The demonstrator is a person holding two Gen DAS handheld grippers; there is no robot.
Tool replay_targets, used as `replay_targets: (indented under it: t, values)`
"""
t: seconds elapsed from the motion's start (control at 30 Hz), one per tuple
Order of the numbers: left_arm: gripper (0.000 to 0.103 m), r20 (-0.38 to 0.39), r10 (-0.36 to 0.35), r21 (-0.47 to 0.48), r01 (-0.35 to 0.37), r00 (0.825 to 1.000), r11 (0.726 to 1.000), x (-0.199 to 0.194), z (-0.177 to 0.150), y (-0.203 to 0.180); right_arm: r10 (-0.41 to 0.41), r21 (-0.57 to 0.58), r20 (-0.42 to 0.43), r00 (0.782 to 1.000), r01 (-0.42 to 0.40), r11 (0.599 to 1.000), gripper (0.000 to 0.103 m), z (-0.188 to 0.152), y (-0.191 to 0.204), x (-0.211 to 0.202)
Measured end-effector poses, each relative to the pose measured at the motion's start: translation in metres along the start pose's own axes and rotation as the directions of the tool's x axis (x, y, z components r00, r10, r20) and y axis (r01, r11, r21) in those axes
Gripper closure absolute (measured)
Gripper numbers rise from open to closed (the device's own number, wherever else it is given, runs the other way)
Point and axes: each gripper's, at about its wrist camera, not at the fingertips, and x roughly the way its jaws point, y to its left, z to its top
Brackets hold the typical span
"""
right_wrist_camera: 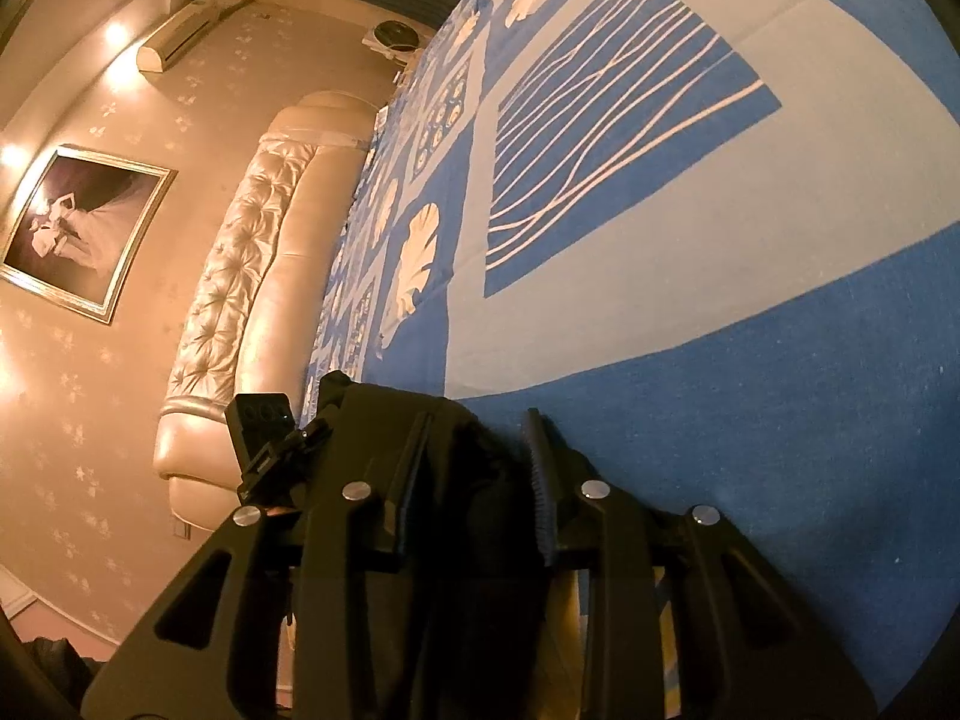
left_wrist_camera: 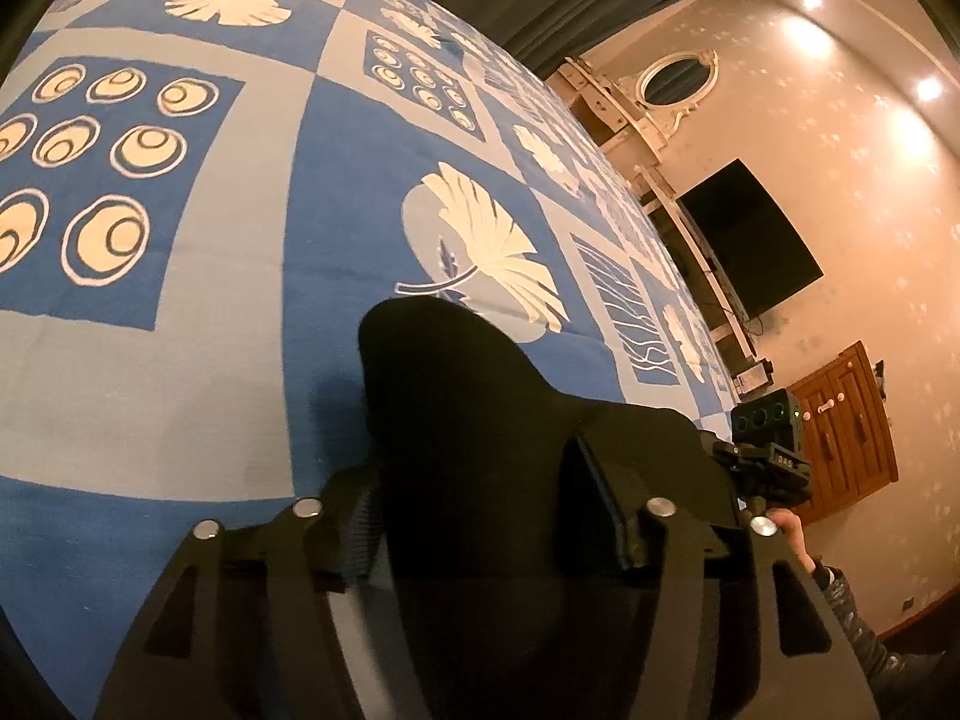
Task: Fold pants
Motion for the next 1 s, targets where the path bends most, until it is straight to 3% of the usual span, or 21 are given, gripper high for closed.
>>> replay_targets:
  t: [0.07, 0.2, 0.7, 1.0]
  values:
    - [0.032, 0.002, 0.019, 0.036, -0.019, 1.0, 0.999, 0.002, -0.001, -0.008, 0.01, 0.003, 0.004, 1.0, -0.01, 1.0, 0.072, 0.0, 0.0, -0.001]
    - [0.029, 0.002, 0.077, 0.107, -0.076, 0.997, 0.991, 0.004, -0.005, -0.019, 0.015, -0.002, 0.012, 1.0, -0.015, 1.0, 0.07, -0.001, 0.001, 0.0]
    - [0.028, 0.021, 0.084, 0.112, -0.086, 0.996, 0.99, 0.002, -0.008, -0.018, 0.014, -0.003, 0.033, 0.999, -0.014, 1.0, 0.059, -0.002, 0.005, -0.003]
    - [0.024, 0.018, 0.154, 0.124, -0.155, 0.988, 0.98, -0.011, -0.022, -0.029, -0.01, -0.011, 0.063, 0.998, 0.011, 1.0, 0.048, -0.019, 0.01, -0.013]
